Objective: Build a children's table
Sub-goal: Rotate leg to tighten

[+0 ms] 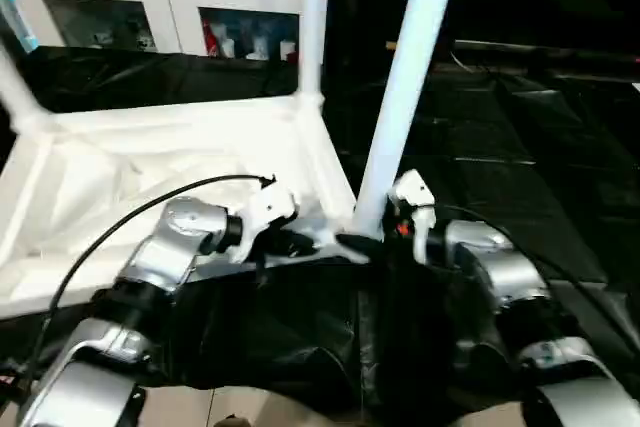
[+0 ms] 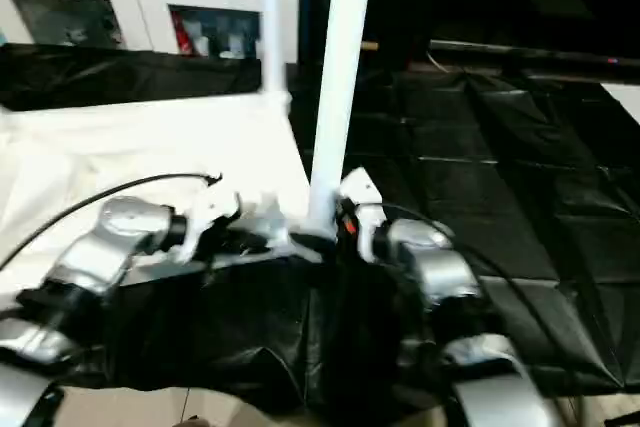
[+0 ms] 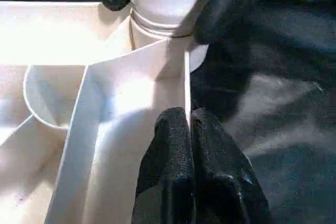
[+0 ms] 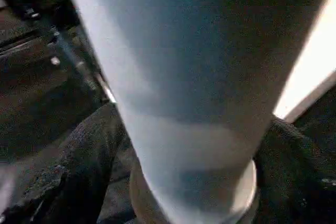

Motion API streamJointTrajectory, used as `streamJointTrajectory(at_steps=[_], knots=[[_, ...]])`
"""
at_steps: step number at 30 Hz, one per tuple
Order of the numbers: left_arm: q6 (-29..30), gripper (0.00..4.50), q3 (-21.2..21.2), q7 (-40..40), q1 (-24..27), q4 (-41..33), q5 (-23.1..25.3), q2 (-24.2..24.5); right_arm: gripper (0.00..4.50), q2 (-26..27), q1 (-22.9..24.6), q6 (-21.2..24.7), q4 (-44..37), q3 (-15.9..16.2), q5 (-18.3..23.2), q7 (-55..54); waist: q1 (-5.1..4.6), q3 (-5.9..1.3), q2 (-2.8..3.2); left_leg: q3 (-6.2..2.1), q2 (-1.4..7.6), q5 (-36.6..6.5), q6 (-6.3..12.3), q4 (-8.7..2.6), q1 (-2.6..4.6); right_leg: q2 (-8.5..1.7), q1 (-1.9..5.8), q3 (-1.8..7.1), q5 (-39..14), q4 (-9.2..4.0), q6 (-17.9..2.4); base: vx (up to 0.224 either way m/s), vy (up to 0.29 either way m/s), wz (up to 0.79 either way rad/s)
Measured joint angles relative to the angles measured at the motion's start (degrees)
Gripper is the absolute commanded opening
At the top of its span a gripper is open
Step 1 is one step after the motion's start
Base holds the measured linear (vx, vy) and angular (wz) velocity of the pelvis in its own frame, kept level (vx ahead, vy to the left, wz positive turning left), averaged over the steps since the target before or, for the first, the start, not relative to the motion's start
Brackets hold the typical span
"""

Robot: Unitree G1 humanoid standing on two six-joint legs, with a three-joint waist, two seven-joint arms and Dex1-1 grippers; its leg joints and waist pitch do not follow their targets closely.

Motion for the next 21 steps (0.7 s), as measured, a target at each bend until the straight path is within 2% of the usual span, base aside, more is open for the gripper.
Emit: streamJointTrajectory(at_steps=[4,5,8,10,14,15,21], knots=[[0.0,0.0,-0.5,-3.0,1.1,-2.1,-0.9,1.6,3.8,-1.7,0.8,1.1,-2.1,1.6,0.5,5.2,0.37,0.0,0.0,0.0,0.02,0.0,0.0,0.0,0.0,0.01,-0.03,0.0,0.0,0.0,0.0,0.0,0.0,0.0],[0.0,0.0,-0.7,-3.5,1.2,-2.3,-1.0,1.8,3.54,-1.8,0.8,1.3,-2.2,1.8,0.6,5.8,0.43,0.0,0.0,0.0,0.02,0.0,0.0,0.0,0.0,0.01,-0.03,0.0,0.0,0.0,0.0,0.0,0.0,0.0],[0.2,0.0,-0.7,-4.7,1.6,-3.0,-1.0,2.3,3.47,-2.2,1.4,1.9,-3.3,2.1,0.7,6.8,0.5,0.0,0.0,0.0,0.01,0.0,0.0,0.0,0.01,0.0,-0.03,0.0,0.0,0.0,0.0,0.0,0.0,0.0],[0.2,0.0,-0.7,-5.0,1.7,-3.3,-1.0,2.3,3.16,-2.2,1.6,2.1,-3.6,2.2,0.8,7.1,0.52,0.0,-0.01,0.0,0.01,0.0,0.0,0.0,0.02,0.0,-0.03,0.0,0.0,0.0,0.0,0.0,0.0,0.0],[0.3,0.0,-0.9,-5.4,1.8,-3.5,-1.0,2.3,2.98,-2.1,2.2,2.7,-4.3,2.1,1.2,7.0,0.69,0.0,-0.01,0.0,0.01,0.0,0.0,0.0,0.03,0.0,-0.02,0.0,0.0,0.0,0.0,0.0,0.0,0.0],[0.3,0.0,-1.0,-5.3,1.8,-3.5,-1.0,2.3,2.78,-2.1,2.4,2.8,-4.5,2.1,1.3,6.9,0.7,-0.01,-0.02,0.0,0.01,0.0,0.0,0.0,0.02,0.0,-0.02,0.0,0.0,0.0,0.0,0.0,0.0,0.0],[1.2,0.0,-0.2,-2.5,1.7,-2.5,-0.9,1.0,2.6,-1.1,3.8,3.6,-5.5,0.5,1.3,3.1,0.74,-0.06,-0.1,0.01,0.0,0.0,0.0,0.06,0.2,-0.01,0.28,0.0,0.0,0.01,0.0,0.0,0.0,0.0]])
